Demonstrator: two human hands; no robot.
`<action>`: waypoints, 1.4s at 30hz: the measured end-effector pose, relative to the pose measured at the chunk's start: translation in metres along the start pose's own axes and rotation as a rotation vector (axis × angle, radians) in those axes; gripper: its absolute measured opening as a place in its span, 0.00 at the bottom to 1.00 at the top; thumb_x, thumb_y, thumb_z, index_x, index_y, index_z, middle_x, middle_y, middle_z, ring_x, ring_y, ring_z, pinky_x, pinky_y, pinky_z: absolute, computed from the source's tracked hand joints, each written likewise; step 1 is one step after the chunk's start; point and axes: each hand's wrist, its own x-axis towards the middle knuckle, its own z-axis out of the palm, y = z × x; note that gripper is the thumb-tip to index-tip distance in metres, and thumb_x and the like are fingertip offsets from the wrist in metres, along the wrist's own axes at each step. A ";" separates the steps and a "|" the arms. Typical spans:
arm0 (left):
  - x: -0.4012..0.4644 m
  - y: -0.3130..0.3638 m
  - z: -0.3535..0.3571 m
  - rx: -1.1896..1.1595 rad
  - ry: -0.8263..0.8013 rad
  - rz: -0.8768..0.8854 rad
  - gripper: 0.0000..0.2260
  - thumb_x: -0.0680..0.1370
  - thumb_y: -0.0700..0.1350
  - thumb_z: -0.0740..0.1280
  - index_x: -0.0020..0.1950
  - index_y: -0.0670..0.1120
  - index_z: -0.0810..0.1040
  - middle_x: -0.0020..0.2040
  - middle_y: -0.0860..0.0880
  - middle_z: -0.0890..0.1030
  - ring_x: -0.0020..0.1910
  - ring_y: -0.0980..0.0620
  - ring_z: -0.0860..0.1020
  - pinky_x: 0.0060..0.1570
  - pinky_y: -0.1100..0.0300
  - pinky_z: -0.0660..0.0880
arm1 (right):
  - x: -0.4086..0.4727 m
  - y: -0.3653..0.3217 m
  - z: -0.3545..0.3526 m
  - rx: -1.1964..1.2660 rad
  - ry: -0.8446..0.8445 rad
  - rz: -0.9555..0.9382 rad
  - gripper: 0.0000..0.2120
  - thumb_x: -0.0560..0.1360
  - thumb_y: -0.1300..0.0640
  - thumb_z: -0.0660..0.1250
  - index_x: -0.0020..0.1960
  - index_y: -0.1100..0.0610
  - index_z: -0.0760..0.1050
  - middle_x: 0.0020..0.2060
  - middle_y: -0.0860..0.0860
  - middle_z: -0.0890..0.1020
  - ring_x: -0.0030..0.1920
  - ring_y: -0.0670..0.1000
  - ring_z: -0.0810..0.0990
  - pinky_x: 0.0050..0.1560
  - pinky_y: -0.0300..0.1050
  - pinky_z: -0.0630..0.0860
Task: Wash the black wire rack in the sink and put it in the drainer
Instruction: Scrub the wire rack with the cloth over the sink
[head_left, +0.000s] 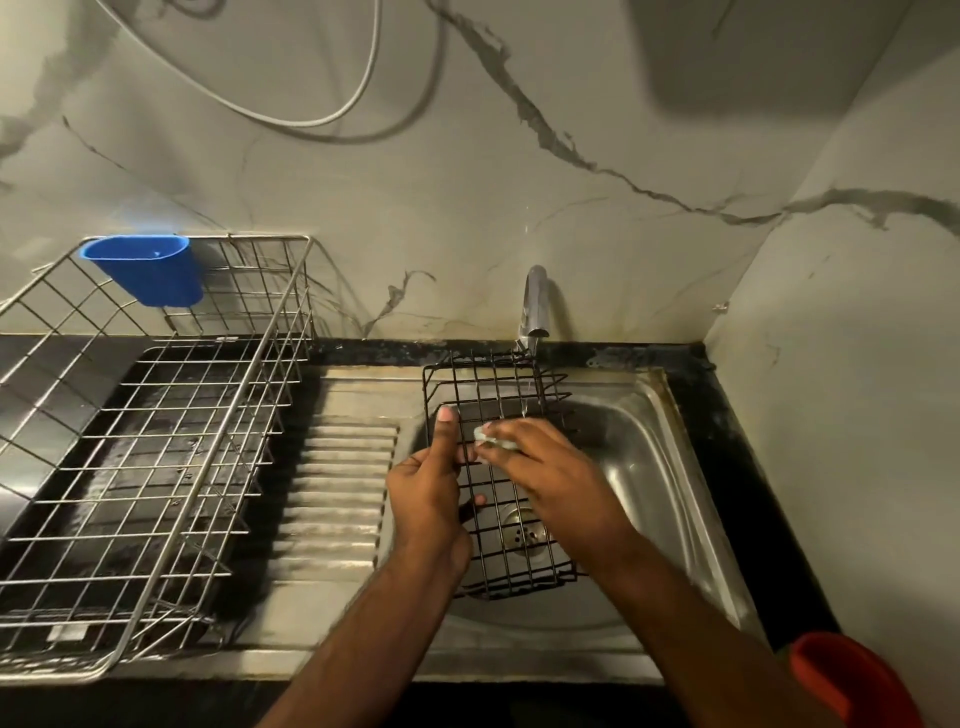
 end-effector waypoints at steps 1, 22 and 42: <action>0.000 0.000 0.000 -0.002 0.000 -0.005 0.18 0.74 0.60 0.73 0.42 0.44 0.83 0.33 0.51 0.81 0.30 0.56 0.76 0.27 0.59 0.72 | -0.001 0.002 -0.004 0.028 0.026 0.047 0.19 0.77 0.63 0.61 0.66 0.56 0.77 0.62 0.50 0.78 0.64 0.46 0.75 0.58 0.44 0.79; 0.019 -0.004 -0.009 -0.164 0.105 -0.031 0.16 0.75 0.58 0.74 0.47 0.44 0.82 0.46 0.42 0.82 0.44 0.42 0.79 0.27 0.58 0.75 | -0.012 0.029 -0.015 -0.043 0.018 0.199 0.17 0.76 0.65 0.62 0.61 0.54 0.80 0.59 0.53 0.79 0.58 0.48 0.77 0.59 0.47 0.80; 0.035 -0.005 -0.006 -0.260 0.089 -0.191 0.13 0.75 0.51 0.75 0.52 0.44 0.84 0.38 0.48 0.83 0.33 0.50 0.80 0.29 0.62 0.77 | -0.005 0.020 -0.002 0.126 -0.147 0.300 0.21 0.79 0.67 0.62 0.67 0.49 0.76 0.61 0.45 0.75 0.57 0.42 0.71 0.59 0.38 0.72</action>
